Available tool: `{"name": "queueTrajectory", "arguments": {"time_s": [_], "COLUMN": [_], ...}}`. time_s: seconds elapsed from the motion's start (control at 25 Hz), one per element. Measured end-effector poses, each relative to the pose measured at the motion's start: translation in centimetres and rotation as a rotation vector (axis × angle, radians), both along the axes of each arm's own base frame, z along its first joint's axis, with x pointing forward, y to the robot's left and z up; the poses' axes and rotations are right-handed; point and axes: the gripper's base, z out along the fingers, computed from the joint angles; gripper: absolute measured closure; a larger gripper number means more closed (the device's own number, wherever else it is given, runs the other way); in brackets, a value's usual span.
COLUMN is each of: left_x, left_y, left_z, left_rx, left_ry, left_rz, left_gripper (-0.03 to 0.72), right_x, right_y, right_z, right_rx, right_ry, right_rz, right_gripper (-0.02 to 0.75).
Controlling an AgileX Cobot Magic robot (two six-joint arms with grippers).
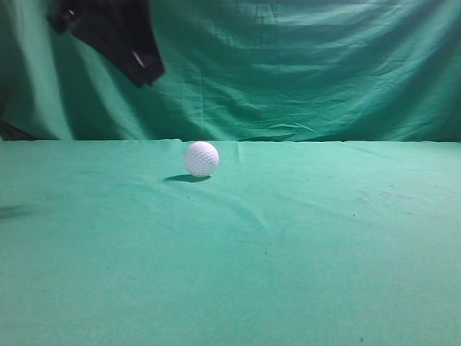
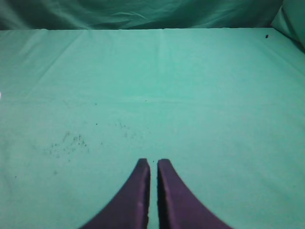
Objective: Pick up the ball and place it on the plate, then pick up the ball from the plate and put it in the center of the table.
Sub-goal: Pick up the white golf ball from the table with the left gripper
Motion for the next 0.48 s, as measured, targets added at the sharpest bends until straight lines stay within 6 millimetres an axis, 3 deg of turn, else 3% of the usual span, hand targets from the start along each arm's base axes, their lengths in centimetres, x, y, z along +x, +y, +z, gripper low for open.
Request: {"name": "queueTrajectory", "arguments": {"time_s": [0.24, 0.32, 0.48], "left_x": [3.2, 4.0, 5.3], "left_y": [-1.6, -2.1, -2.7], "left_z": [-1.3, -1.8, -3.0], "left_rx": [-0.021, -0.033, -0.026], "left_ry": [0.005, 0.014, 0.039], "left_rz": [-0.01, -0.004, -0.012], "left_gripper": [0.086, 0.029, 0.044], "right_x": [0.0, 0.0, 0.0], "right_y": [0.0, 0.0, 0.0], "right_z": [0.0, 0.0, 0.0], "right_rx": [0.0, 0.0, 0.0], "right_ry": [0.0, 0.0, 0.0], "right_rz": [0.0, 0.0, 0.0], "right_gripper": [0.69, 0.69, 0.69]}}
